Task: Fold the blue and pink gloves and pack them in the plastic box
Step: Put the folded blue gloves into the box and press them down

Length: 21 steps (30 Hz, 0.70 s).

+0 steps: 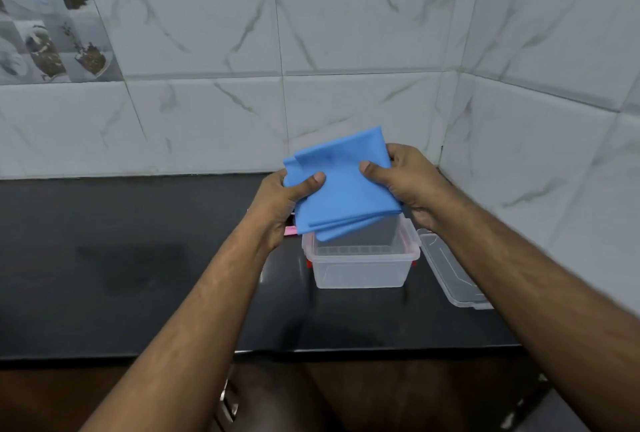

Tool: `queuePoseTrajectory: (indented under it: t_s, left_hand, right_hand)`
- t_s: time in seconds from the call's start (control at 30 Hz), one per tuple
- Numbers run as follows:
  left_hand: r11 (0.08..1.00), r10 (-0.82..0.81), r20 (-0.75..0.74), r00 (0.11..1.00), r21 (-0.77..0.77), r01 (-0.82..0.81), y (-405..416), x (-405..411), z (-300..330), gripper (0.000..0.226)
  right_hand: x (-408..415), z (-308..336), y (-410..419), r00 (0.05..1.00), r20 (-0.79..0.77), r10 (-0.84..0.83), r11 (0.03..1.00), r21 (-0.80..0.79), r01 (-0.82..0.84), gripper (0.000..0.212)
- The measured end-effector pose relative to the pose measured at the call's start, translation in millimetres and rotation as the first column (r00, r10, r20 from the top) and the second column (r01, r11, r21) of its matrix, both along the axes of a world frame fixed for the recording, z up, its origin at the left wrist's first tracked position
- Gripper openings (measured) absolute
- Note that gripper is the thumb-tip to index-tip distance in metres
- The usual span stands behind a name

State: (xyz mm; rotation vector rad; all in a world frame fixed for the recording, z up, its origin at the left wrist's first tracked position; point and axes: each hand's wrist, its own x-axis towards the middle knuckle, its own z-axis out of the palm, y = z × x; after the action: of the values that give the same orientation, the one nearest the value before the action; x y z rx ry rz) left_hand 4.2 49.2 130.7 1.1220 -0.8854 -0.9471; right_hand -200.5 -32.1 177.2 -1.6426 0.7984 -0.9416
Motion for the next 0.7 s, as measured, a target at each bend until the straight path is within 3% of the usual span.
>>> queuePoseTrajectory:
  t_s: [0.1,0.27,0.33,0.43,0.53,0.63,0.7]
  left_hand:
    - [0.999,0.051,0.091,0.995,-0.012,-0.05,-23,-5,-6,0.04]
    - [0.989,0.098,0.291,0.952,0.077,-0.125,-48,-16,-35,0.037]
    - [0.977,0.108,0.373,0.922,0.13,-0.168,-52,-18,-42,0.037]
    - [0.947,0.13,0.463,0.877,0.204,-0.249,-58,-21,-49,0.047]
    - [0.925,0.149,0.557,0.817,0.215,-0.315,-59,-26,-52,0.042]
    - [0.917,0.203,0.6,0.774,0.161,-0.365,-55,-28,-55,0.043]
    - [0.922,0.227,0.609,0.76,0.117,-0.369,-51,-29,-57,0.044]
  right_hand:
    - [-2,-23,-13,0.997,0.003,-0.083,0.996,0.015,0.083,0.018]
    - [-12,-71,-28,0.99,-0.048,-0.132,0.983,0.123,0.137,0.045]
    - [-15,-79,-30,0.979,-0.135,-0.151,0.983,0.088,0.163,0.054]
    - [-14,-81,-37,0.917,-0.325,-0.231,0.971,-0.016,0.238,0.051]
    - [-5,-79,-47,0.872,-0.418,-0.256,0.948,0.069,0.311,0.063]
    - [1,-81,-52,0.879,-0.406,-0.249,0.946,0.091,0.31,0.061]
    - [1,-87,-53,0.906,-0.307,-0.291,0.945,0.054,0.322,0.057]
